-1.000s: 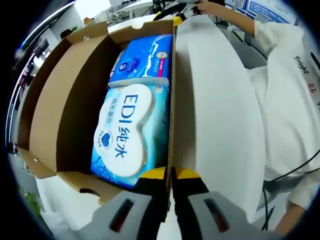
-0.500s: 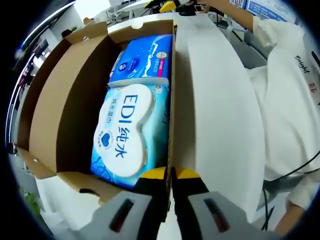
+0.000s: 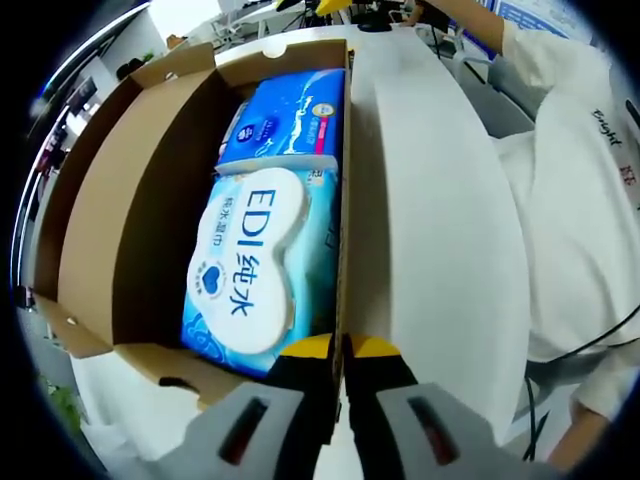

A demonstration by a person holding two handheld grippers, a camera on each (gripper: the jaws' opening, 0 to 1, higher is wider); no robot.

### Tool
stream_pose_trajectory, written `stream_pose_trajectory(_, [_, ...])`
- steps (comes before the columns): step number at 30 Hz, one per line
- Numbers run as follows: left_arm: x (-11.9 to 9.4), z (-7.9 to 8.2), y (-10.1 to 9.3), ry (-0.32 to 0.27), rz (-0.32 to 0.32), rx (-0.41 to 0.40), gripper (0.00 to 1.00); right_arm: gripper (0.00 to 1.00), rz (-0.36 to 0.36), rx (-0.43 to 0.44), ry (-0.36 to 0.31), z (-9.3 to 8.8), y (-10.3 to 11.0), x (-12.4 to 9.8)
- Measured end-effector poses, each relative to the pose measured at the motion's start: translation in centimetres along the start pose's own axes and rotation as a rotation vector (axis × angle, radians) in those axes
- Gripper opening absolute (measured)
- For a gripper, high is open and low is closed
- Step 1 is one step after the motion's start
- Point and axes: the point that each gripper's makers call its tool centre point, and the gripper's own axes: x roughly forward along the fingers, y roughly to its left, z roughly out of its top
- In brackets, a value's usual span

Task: Operate the shoe box by opening the lid, removing the specified soft item, and placing it in the target area until the item is outside and the box remains undamaged.

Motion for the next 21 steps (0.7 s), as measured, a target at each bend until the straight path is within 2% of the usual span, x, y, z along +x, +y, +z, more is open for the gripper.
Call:
stream_pose_trajectory(5, [0.0,0.0,-0.1,-0.001,0.001,0.000,0.03,0.40,0.009,-0.040,0.003,1.0,0.5,0.6])
stream_pose_trajectory(10, [0.0,0.0,-0.1,0.000,-0.001,-0.001,0.03,0.39,0.053,-0.057,0.017,1.3,1.2,1.4])
stream_pose_trajectory(13, [0.0,0.0,-0.1,0.003,-0.003,-0.002,0.03,0.39,0.122,-0.069,0.060,1.5,2.1,2.8])
stream_pose_trajectory(16, [0.0,0.1,-0.2,0.002,-0.003,-0.002,0.03,0.40,0.168,-0.132,0.110,2.0,2.8,4.1])
stream_pose_trajectory(21, [0.0,0.1,-0.1,-0.013,-0.005,-0.001,0.03,0.41,0.231,-0.168,0.140,3.3,4.0,5.3])
